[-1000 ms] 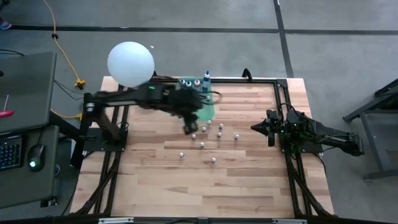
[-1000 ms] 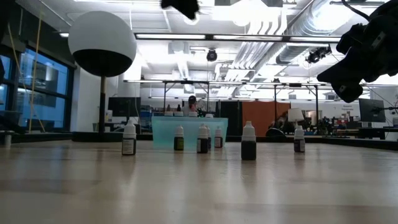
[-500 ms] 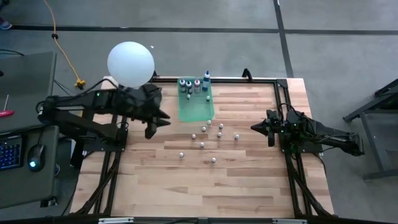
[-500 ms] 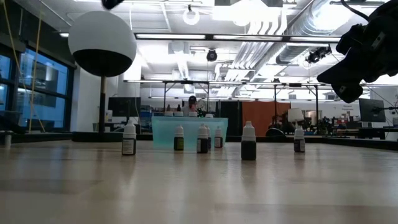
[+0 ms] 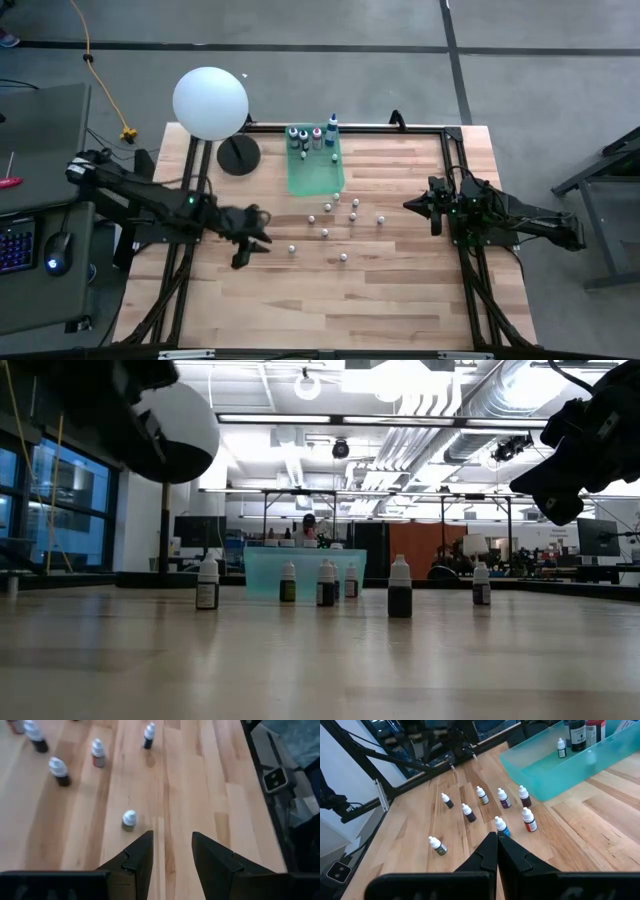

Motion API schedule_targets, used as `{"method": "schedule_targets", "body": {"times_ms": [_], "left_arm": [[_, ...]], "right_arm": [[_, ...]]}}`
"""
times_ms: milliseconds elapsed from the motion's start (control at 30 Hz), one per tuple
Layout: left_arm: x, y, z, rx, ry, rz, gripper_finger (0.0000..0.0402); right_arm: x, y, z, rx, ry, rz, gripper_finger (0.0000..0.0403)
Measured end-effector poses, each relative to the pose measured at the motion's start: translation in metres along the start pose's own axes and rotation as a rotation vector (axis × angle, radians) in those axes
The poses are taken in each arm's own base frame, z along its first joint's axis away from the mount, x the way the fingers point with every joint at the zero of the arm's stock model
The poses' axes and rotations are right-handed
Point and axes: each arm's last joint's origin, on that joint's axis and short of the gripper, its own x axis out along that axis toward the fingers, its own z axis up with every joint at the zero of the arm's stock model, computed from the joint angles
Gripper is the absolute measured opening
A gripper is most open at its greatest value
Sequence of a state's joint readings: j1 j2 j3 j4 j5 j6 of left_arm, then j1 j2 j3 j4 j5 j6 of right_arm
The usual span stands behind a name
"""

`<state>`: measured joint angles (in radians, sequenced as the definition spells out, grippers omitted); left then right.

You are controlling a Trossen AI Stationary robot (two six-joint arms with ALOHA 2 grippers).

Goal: Pick & Place food coloring
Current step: Put the small green food coloring bottle into the blue bin

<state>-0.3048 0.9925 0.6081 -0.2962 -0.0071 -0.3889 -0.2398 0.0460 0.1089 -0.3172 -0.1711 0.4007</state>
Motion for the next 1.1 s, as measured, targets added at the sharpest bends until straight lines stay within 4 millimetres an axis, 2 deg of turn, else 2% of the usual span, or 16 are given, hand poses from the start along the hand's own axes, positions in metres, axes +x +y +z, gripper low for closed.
{"method": "schedule_targets", "body": {"times_ms": [133, 267, 433, 633, 833, 1100], "left_arm": [[0.016, -0.005, -0.023, 0.045, -0.079, 0.008, 0.0133], [0.025, -0.002, -0.038, 0.089, -0.102, 0.143, 0.0133], [0.035, 0.001, -0.042, 0.118, -0.071, 0.199, 0.0133], [0.055, -0.001, -0.045, 0.187, -0.043, 0.15, 0.0133], [0.07, 0.004, -0.056, 0.264, 0.028, 0.232, 0.0133], [0.081, 0.002, -0.049, 0.246, -0.089, 0.266, 0.0133]], "right_arm": [[0.0, 0.0, 0.0, 0.0, 0.0, 0.0, 0.0], [0.0, 0.0, 0.0, 0.001, 0.0, 0.0, 0.0], [0.0, 0.0, 0.0, 0.001, 0.0, 0.0, 0.0], [0.0, 0.0, 0.0, 0.0, 0.0, 0.0, 0.0], [0.0, 0.0, 0.0, 0.001, 0.0, 0.0, 0.0], [0.0, 0.0, 0.0, 0.0, 0.0, 0.0, 0.0]]}}
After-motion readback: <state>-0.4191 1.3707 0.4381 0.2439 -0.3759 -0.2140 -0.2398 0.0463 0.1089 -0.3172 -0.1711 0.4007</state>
